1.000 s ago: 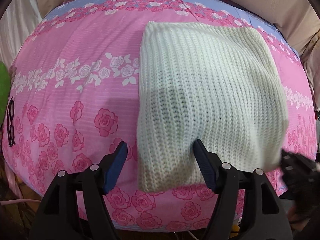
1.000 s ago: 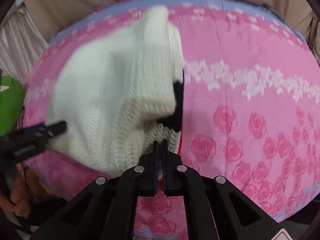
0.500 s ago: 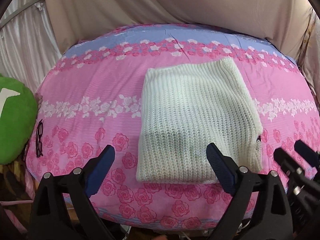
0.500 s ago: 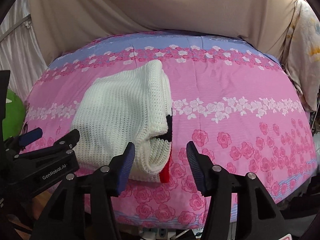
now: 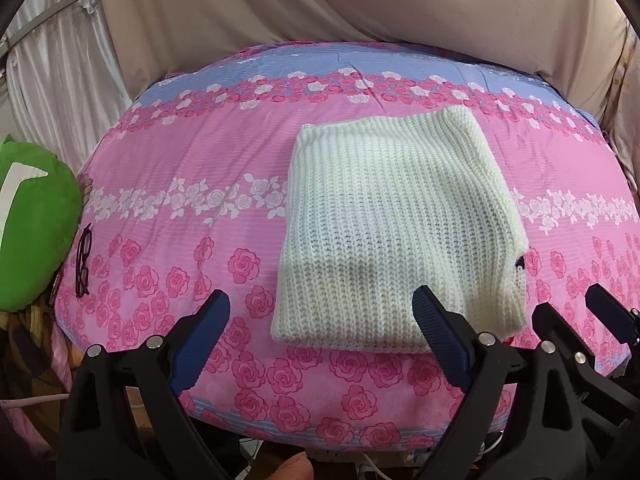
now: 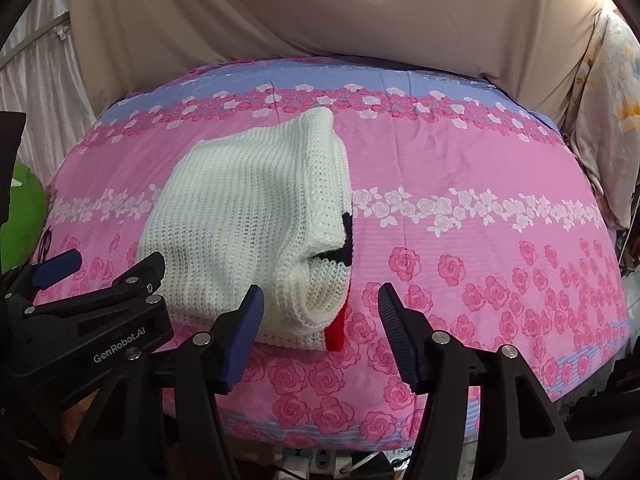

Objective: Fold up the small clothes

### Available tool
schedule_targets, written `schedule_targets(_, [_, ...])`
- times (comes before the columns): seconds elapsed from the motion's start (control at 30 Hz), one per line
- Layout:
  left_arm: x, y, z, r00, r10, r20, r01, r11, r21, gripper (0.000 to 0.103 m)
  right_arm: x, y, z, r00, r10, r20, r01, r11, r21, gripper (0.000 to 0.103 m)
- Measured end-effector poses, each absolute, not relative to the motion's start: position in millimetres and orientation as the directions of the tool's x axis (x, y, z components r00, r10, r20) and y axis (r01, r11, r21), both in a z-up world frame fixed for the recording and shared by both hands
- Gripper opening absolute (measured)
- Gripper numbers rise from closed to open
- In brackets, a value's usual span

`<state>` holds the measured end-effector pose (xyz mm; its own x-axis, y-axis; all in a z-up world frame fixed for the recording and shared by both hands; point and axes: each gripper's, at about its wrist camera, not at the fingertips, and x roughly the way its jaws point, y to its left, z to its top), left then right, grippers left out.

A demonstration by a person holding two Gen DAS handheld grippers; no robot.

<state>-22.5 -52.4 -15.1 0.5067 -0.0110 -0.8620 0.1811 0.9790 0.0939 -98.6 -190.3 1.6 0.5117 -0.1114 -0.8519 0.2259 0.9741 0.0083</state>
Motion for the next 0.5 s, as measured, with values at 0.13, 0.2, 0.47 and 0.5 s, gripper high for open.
schedule_targets(0.13, [-23.3,-50.4,-15.5,0.508,-0.001,-0.861,0.168,0.981,0.098,0.090,-98.1,-189.6,0.5,0.510,-0.113,-0.853,0.227,0.974,0.007,0.058])
schedule_targets(0.2, [-23.5,-50.0,-15.7,0.509,0.002,-0.861,0.164,0.981,0.099,0.090,-98.1,-189.3,-0.1,0.508,-0.114,-0.854,0.230,0.973,0.006,0.058])
schedule_targets(0.47, [-24.7,-52.0,-16.4,0.505,-0.011,-0.863,0.175,0.980,0.090,0.080,-97.8,-186.2,-2.4,0.501,-0.124,-0.856,0.241,0.971,0.001,0.058])
schedule_targets(0.5, [-24.6,-51.9,-16.6,0.504,-0.012,-0.864,0.175,0.980,0.089,0.080,-97.8,-186.5,-2.4,0.502,-0.123,-0.856,0.240,0.971,0.001,0.058])
